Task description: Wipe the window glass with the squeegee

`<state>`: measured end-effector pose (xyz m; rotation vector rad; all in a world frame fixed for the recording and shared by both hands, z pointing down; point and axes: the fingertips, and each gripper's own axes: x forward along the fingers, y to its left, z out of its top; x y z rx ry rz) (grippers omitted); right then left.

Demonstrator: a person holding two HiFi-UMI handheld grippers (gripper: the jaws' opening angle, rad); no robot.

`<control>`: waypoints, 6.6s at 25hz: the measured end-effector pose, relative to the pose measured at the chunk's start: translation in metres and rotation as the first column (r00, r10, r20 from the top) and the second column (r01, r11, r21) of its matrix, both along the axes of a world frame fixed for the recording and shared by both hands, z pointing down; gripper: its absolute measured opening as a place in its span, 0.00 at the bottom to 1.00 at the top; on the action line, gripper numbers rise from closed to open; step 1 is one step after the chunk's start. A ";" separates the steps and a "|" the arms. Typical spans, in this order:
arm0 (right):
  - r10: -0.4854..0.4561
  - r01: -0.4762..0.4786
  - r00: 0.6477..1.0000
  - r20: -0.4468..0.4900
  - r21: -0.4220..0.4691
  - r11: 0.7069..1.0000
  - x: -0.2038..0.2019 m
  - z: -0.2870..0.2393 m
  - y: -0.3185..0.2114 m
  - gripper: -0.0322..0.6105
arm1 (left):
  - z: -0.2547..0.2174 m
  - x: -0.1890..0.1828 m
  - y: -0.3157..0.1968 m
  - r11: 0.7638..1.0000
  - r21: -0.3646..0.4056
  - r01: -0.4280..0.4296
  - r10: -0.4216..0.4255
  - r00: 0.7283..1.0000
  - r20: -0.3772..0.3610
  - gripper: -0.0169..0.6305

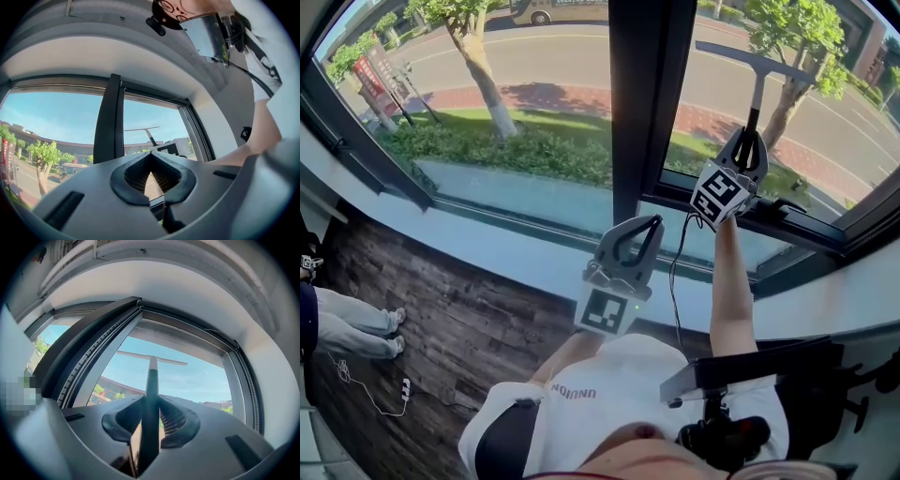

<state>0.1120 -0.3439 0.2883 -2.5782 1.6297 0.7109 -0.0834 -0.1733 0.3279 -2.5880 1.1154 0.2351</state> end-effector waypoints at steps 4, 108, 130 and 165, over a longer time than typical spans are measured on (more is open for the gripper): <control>0.001 -0.001 1.000 0.004 -0.006 1.000 -0.002 0.006 0.003 0.19 | 0.000 -0.003 0.001 1.000 -0.006 0.003 -0.003 1.000 0.010 0.02; 0.036 0.025 0.991 0.130 -0.438 0.899 -0.013 0.229 0.042 0.19 | 0.013 0.004 0.011 0.999 -0.031 -0.011 0.014 0.996 0.088 0.02; 0.074 0.042 0.980 0.187 -0.550 0.834 -0.011 0.282 0.054 0.19 | 0.014 0.006 0.010 0.999 -0.041 -0.018 0.021 0.996 0.084 0.02; 0.053 -0.056 0.988 0.144 0.017 0.998 0.085 -0.006 0.089 0.19 | 0.026 0.053 0.017 0.963 -0.078 -0.258 0.253 0.966 -0.060 0.02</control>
